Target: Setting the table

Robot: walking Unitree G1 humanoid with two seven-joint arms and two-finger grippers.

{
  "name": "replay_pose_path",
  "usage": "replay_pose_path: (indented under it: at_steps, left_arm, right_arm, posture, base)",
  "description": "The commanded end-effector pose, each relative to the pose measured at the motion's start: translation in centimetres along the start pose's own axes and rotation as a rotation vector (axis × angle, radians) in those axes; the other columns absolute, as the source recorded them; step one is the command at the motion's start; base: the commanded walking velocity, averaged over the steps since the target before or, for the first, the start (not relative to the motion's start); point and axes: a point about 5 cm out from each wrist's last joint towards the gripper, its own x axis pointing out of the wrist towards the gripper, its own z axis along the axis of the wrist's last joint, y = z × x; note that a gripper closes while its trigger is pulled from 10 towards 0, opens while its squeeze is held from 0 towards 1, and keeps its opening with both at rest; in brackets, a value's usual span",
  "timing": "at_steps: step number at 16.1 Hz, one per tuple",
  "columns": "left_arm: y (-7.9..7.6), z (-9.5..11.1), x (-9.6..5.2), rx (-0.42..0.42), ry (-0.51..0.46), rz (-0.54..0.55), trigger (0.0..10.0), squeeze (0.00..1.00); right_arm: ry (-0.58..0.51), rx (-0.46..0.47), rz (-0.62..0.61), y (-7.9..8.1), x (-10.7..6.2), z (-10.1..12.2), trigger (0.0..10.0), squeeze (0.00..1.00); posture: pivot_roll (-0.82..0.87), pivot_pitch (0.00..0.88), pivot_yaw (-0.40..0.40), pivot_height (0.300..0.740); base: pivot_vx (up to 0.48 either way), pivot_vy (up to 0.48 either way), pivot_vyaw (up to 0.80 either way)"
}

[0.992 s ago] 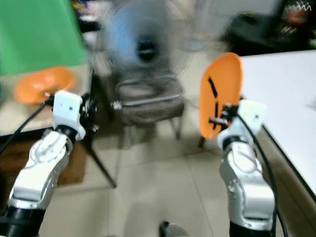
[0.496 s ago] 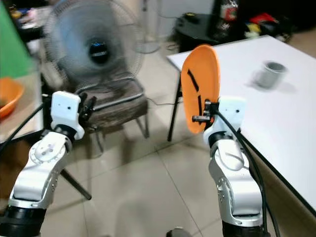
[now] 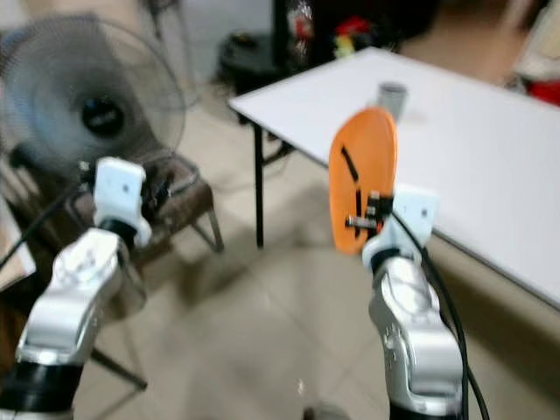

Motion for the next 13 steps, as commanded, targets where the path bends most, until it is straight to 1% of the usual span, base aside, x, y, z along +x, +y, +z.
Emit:
replay_pose_path:
  at_steps: [1,5,8,10,11,12,13]
  left_arm:
    - [-0.37,0.26,0.25,-0.002,-0.005,-0.025,10.0,0.00]
    - [-0.31,0.14,0.29,-0.007,0.000,-0.025,10.0,0.00]
    - [-0.25,0.18,0.22,-0.037,-0.005,-0.020,10.0,0.00]
    - [-0.13,0.20,-0.03,-0.060,-0.019,-0.007,10.0,0.00]
    - [-0.20,0.23,-0.15,-0.063,-0.026,-0.011,10.0,0.00]
    - [-0.33,0.30,-0.26,-0.067,-0.040,-0.009,10.0,0.00]
    - [-0.50,0.35,-0.31,-0.098,-0.048,-0.015,10.0,0.00]
  right_arm:
    - [-0.059,0.019,0.000,0.04,-0.09,1.38,10.0,0.00]
    - [-0.063,0.034,0.004,0.11,0.02,1.54,10.0,0.00]
    - [-0.072,0.057,0.016,0.21,0.12,1.83,10.0,0.00]
    - [-0.082,0.087,0.024,0.26,0.25,2.12,10.0,0.00]
    - [-0.084,0.076,0.025,0.19,0.41,2.20,10.0,0.00]
    - [-0.085,0.046,0.036,0.15,0.54,2.25,10.0,0.00]
    - [-0.095,0.025,0.056,0.20,0.58,2.37,10.0,0.00]
  posture:
    - [0.01,0.000,0.048,0.740]
    - [0.01,0.000,0.049,0.740]
    - [0.01,0.000,0.043,0.740]
    - [0.01,0.000,0.037,0.740]
    - [0.01,0.000,0.035,0.740]
    - [0.01,0.000,0.030,0.740]
    - [0.01,0.000,0.024,0.740]
  base:
    - [0.000,0.454,-0.80]
    - [0.000,0.450,-0.80]
    - [0.000,0.404,-0.80]
    - [0.000,0.000,-0.80]
    - [0.000,0.000,0.00]
    - [0.000,0.000,0.00]
    - [0.000,0.000,0.00]
